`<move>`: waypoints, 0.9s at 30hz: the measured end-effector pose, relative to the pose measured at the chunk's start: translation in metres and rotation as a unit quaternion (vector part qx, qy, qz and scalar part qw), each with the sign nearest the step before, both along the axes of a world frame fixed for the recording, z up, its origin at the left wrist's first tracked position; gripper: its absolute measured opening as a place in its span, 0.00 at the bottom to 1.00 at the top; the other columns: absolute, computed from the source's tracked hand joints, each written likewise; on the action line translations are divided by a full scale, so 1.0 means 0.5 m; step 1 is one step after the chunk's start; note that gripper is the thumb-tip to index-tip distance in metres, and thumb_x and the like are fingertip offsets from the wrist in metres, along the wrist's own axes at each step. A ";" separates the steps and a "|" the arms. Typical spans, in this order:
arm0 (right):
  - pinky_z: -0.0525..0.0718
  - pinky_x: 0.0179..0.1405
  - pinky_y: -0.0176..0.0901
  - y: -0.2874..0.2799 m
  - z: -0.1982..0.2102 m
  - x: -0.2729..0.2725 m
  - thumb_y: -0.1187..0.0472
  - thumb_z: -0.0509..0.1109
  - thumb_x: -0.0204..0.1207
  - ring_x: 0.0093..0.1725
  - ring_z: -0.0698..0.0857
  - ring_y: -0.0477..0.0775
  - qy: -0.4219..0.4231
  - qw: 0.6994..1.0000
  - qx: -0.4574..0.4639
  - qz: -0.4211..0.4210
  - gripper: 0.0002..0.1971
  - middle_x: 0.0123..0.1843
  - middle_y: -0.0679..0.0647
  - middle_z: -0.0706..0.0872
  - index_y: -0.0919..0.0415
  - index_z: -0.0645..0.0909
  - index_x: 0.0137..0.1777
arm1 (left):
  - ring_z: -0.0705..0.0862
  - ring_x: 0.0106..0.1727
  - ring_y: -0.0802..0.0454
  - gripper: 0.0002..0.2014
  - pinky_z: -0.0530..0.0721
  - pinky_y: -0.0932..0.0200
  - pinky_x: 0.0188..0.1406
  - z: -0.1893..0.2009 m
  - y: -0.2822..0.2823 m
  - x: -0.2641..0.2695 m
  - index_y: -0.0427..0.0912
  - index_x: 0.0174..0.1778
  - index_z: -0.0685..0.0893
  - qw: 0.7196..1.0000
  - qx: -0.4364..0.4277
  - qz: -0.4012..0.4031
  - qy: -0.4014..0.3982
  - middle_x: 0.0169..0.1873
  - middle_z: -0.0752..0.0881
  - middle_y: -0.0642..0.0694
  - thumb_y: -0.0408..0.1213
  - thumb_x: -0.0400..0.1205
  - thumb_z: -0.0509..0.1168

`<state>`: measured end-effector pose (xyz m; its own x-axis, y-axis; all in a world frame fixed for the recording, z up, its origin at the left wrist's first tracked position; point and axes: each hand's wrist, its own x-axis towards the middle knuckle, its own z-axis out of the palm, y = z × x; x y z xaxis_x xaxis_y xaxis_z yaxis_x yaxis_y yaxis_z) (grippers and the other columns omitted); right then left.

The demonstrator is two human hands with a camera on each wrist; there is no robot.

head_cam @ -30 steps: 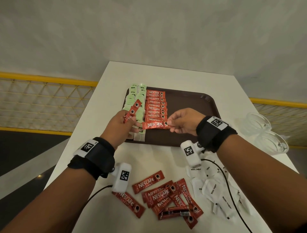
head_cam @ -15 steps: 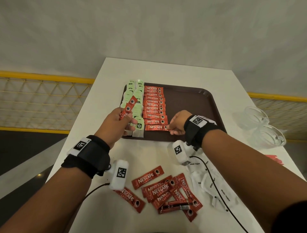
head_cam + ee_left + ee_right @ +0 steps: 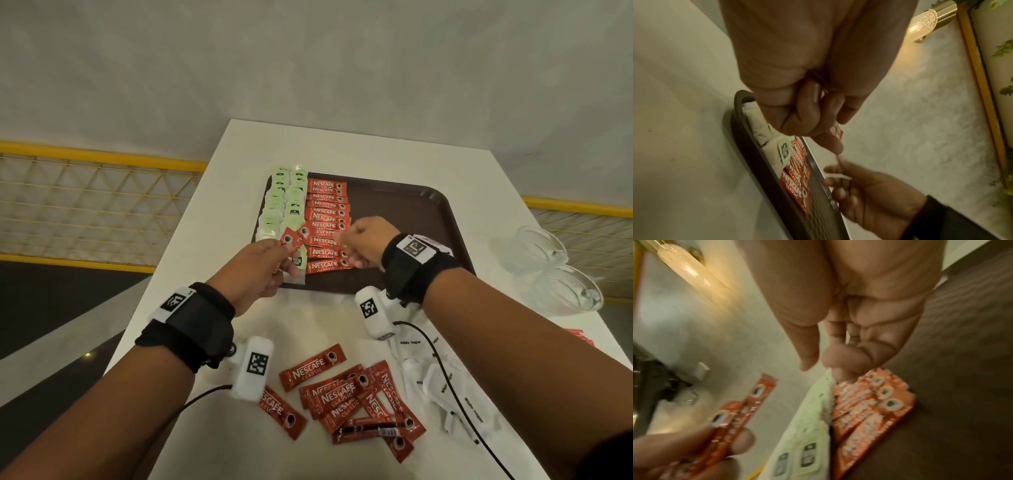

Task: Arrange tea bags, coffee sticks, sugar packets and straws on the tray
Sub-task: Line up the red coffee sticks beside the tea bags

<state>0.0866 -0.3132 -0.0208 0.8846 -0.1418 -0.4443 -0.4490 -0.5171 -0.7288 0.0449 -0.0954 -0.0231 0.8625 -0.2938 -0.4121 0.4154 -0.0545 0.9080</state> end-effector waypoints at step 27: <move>0.83 0.35 0.37 -0.026 -0.013 -0.050 0.60 0.78 0.73 0.34 0.85 0.48 0.104 0.991 -0.080 0.011 0.15 0.48 0.59 0.91 0.65 0.84 0.57 | 0.75 0.27 0.53 0.10 0.72 0.60 0.26 -0.012 0.014 -0.017 0.40 0.61 0.75 0.996 0.044 0.064 -0.041 0.44 0.87 0.38 0.37 0.87 0.54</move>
<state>0.0615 -0.3264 -0.0272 0.7800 -0.2061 -0.5909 -0.5677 -0.6304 -0.5295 0.0367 -0.0882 -0.0291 0.9220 -0.1456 -0.3588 0.3494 -0.0865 0.9330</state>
